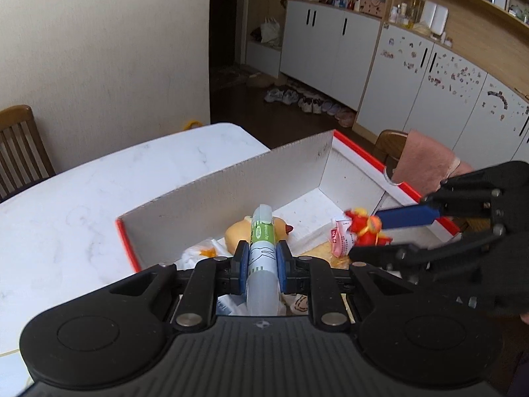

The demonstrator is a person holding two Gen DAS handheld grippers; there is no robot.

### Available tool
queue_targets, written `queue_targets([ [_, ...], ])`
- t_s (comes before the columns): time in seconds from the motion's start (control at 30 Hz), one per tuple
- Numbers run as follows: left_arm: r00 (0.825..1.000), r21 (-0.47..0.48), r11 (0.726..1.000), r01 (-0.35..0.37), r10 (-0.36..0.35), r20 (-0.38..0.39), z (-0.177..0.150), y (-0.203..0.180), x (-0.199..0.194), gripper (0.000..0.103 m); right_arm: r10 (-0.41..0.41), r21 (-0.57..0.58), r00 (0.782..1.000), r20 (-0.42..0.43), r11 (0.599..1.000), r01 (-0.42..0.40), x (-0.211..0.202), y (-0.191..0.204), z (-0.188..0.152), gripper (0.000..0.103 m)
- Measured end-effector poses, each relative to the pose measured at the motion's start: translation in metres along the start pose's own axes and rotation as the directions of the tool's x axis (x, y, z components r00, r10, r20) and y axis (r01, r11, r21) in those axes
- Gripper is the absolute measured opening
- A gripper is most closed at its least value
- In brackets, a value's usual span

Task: Organize objects
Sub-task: 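Carry the marker and dragon keychain over the red shoebox with both tools, then open both tools to drop the marker and keychain into the box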

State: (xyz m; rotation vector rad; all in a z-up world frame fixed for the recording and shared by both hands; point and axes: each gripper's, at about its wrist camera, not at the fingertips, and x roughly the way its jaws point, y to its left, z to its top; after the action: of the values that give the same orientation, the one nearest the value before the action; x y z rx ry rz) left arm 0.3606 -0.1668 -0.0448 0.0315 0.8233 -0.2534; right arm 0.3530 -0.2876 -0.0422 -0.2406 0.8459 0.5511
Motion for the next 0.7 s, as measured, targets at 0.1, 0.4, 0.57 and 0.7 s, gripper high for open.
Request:
queue_targets([
  [0.1,1.0,0.007,1.0,0.008,-0.008,-0.019,0.002,-0.004,0.012,0.016,0.009,-0.027,0.999,-0.032,1.0,-0.01,0.008,0.0,-0.004,0.038],
  [0.4,0.99,0.025,0.999,0.031,-0.027,-0.135,0.004,-0.014,0.045,0.016,0.009,-0.098,0.992,-0.127,0.995,-0.022,0.027,0.003,-0.02,0.038],
  [0.57,0.98,0.028,0.999,0.03,-0.024,-0.198,0.002,-0.015,0.058,0.016,0.013,-0.1,0.99,-0.142,0.995,-0.028,0.031,0.001,-0.022,0.038],
  [0.7,0.974,0.03,0.999,0.028,-0.021,-0.225,0.0,-0.015,0.064,0.016,0.013,-0.097,0.989,-0.145,0.995,-0.027,0.033,0.001,-0.023,0.039],
])
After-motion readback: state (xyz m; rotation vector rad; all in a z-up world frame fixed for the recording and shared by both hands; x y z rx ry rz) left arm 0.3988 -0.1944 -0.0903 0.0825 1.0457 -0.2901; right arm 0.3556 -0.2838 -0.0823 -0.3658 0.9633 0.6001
